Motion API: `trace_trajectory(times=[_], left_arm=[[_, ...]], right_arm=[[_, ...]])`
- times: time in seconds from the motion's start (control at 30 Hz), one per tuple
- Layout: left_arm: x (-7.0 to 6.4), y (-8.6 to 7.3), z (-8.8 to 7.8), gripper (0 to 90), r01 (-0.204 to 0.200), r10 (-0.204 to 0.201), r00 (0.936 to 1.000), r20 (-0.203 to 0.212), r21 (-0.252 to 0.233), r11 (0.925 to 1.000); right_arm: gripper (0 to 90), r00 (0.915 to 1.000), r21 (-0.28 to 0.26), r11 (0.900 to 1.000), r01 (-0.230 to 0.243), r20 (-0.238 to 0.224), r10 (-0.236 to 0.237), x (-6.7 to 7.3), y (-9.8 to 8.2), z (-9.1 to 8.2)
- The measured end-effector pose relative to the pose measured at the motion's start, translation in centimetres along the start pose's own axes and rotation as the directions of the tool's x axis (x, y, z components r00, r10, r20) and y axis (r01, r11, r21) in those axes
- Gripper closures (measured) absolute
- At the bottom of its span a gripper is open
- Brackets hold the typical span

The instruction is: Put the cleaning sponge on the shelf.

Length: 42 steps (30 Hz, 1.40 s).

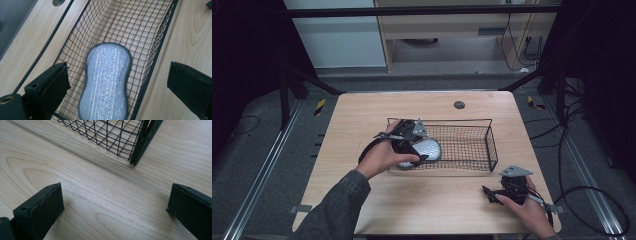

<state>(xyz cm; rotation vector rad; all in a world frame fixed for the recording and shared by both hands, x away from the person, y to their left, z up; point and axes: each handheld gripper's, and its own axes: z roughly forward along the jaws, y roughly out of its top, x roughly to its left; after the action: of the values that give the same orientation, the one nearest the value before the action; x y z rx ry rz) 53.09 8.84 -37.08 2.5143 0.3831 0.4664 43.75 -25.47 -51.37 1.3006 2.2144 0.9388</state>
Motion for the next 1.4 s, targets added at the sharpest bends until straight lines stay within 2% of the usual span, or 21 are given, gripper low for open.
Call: trace_trajectory(times=[0.4, 0.67, 0.93, 1.33, 1.4], left_arm=[[-1.6, -0.8, -0.9, 3.1, 0.038, -0.039, 0.9988, -0.03, -0.051, 0.998], [-2.0, -1.9, -1.5, 3.1, 0.068, -0.071, 0.9968, -0.036, -0.077, 0.9947], [-1.9, -3.2, -2.7, 3.0, 0.094, -0.1, 0.9931, -0.061, -0.093, 0.9912], [-1.6, -5.7, -4.9, 2.9, 0.147, -0.16, 0.9821, -0.099, -0.129, 0.9807], [-1.3, -6.5, -5.4, 2.9, 0.169, -0.186, 0.9757, -0.116, -0.141, 0.9754]], right_arm=[[0.4, 1.0, 0.0, 1.0, 0.0, 0.0, 0.0, 0.0, 0.0, 0.0], [0.4, 1.0, 0.0, 1.0, 0.0, 0.0, 0.0, 0.0, 0.0, 0.0], [0.4, 1.0, 0.0, 1.0, -0.001, 0.0, 0.001, 0.0, 0.0, 0.0], [0.4, 1.0, -0.001, 1.0, -0.001, 0.001, 0.001, 0.0, 0.0, 0.0], [0.4, 1.0, 0.0, 1.0, -0.003, 0.001, 0.003, 0.0, 0.0, 0.0]])
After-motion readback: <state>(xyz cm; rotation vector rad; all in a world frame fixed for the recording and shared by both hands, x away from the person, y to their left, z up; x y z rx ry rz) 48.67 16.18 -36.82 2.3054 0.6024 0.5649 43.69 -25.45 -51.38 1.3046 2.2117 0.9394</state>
